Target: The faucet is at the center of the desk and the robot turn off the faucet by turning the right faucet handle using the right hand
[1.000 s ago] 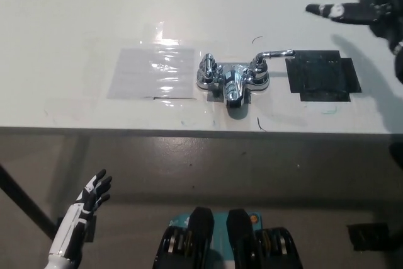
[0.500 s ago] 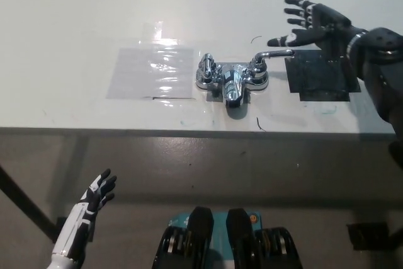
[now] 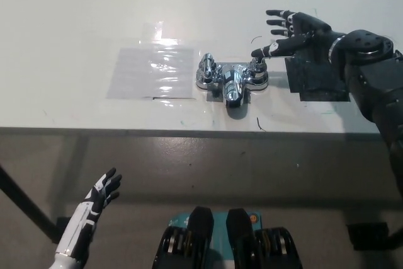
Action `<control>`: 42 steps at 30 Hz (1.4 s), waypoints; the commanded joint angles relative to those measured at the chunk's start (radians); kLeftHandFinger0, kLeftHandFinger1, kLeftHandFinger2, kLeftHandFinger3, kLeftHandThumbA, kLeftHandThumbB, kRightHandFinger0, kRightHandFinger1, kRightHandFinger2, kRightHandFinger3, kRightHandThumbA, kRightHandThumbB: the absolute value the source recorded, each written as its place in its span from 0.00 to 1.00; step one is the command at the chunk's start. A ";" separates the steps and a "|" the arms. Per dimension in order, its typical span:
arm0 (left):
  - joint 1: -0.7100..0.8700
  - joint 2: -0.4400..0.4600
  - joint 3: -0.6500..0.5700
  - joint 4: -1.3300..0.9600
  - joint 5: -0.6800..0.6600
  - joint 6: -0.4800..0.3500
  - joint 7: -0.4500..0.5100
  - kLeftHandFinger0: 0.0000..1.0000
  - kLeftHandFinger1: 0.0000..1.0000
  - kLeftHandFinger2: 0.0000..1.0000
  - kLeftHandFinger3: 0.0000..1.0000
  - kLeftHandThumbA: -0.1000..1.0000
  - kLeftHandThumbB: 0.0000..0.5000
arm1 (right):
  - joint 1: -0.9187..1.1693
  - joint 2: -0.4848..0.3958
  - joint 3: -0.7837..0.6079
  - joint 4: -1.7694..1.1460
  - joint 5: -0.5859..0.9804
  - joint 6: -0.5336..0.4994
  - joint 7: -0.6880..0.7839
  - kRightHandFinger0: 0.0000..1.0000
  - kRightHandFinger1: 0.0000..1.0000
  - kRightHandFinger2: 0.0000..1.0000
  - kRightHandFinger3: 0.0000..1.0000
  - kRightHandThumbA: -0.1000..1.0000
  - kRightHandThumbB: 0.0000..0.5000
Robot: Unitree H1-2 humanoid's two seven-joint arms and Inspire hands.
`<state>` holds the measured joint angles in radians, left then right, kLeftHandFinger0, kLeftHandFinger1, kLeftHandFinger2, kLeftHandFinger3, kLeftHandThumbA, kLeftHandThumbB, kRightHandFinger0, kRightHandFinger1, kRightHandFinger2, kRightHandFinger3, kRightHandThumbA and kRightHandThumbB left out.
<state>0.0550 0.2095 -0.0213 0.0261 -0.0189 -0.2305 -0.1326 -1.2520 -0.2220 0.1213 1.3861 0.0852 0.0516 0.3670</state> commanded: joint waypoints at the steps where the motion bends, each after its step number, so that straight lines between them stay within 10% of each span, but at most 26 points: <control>1: -0.015 0.013 -0.006 -0.039 0.002 -0.032 -0.020 1.00 1.00 1.00 1.00 1.00 0.87 | -0.067 0.000 0.004 0.000 -0.037 -0.030 -0.002 1.00 1.00 1.00 1.00 1.00 0.91; 42: -0.038 0.023 0.003 -0.045 0.006 -0.013 -0.026 1.00 1.00 1.00 1.00 1.00 0.93 | 0.031 0.096 -0.123 -0.045 0.025 -0.056 0.268 1.00 1.00 1.00 1.00 1.00 0.96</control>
<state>0.0345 0.2135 -0.0218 0.0057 -0.0177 -0.2300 -0.1460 -1.1915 -0.1916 0.0127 1.3835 0.0767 0.0276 0.5307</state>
